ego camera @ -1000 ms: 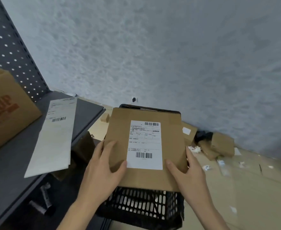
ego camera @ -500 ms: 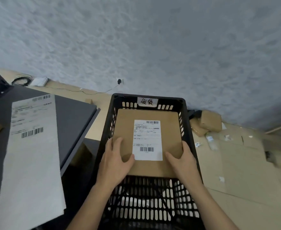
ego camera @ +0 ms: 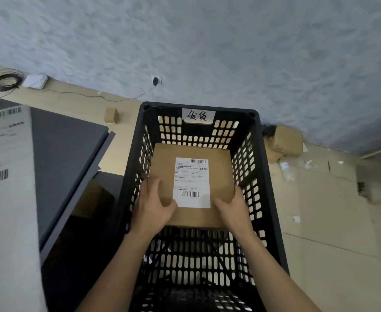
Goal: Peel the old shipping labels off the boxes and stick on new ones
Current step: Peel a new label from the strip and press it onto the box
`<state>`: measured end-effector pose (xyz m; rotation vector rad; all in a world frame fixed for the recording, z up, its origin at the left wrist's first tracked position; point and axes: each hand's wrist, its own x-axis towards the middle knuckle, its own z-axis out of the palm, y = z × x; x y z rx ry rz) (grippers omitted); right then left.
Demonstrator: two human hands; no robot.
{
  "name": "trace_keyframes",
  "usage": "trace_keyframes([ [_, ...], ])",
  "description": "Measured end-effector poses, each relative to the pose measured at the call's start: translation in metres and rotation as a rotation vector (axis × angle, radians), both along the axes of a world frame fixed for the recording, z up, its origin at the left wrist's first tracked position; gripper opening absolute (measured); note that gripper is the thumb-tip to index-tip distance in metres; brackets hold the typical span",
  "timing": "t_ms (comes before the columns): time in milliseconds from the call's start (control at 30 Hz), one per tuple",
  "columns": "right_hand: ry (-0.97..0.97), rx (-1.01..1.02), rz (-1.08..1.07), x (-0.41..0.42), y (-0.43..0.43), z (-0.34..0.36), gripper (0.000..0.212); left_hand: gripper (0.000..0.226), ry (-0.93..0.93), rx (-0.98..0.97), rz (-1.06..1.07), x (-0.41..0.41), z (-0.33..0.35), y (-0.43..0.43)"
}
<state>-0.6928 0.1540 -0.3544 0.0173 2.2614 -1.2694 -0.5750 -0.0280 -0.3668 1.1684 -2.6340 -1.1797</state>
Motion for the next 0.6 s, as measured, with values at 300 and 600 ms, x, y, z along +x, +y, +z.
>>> trace_keyframes([
  [300,-0.078,0.161,0.010,-0.002,0.001,-0.047,0.079,0.070,-0.018,0.018,-0.007,-0.006,-0.041,0.004],
  [600,-0.099,0.227,0.026,-0.003,0.006,-0.068,0.079,0.070,-0.020,0.052,-0.023,-0.004,-0.067,0.015],
])
